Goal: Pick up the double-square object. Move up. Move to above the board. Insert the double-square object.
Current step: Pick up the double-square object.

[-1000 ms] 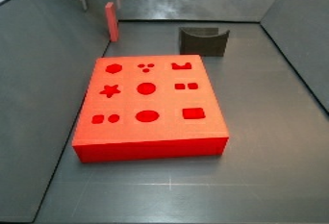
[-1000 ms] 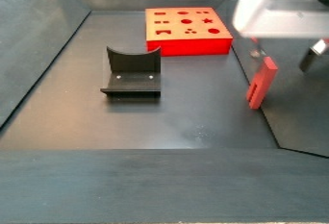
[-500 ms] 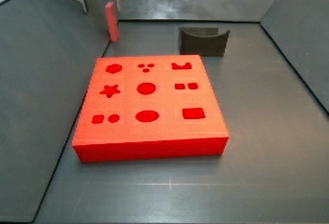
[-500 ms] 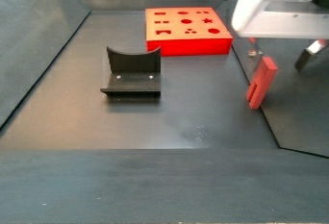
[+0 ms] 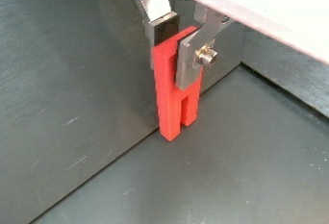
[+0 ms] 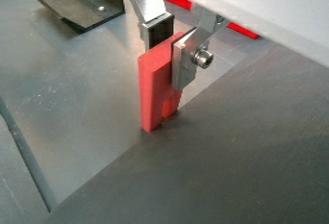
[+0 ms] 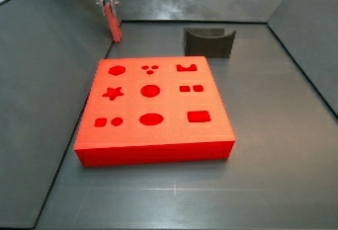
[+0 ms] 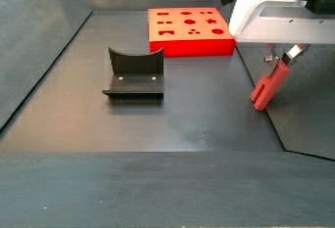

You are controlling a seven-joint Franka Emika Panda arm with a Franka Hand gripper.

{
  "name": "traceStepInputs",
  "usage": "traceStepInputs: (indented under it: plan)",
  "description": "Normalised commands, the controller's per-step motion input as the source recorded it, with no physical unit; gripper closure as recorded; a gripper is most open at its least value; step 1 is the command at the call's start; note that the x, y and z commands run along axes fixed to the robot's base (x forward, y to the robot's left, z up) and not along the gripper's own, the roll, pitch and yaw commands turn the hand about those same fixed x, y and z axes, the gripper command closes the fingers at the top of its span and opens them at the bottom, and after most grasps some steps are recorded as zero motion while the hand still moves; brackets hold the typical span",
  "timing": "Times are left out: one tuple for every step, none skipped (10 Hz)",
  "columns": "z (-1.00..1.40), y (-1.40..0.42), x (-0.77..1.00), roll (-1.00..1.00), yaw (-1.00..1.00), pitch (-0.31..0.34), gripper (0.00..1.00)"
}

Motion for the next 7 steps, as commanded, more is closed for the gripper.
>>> traceStepInputs:
  plan:
    - [0.0,0.0,0.0,0.0,0.0,0.0,1.0]
    - [0.0,0.0,0.0,0.0,0.0,0.0,1.0]
    - [0.0,0.0,0.0,0.0,0.0,0.0,1.0]
    - [0.0,0.0,0.0,0.0,0.0,0.0,1.0]
    - [0.0,0.0,0.0,0.0,0.0,0.0,1.0]
    - [0.0,0.0,0.0,0.0,0.0,0.0,1.0]
    - [0.0,0.0,0.0,0.0,0.0,0.0,1.0]
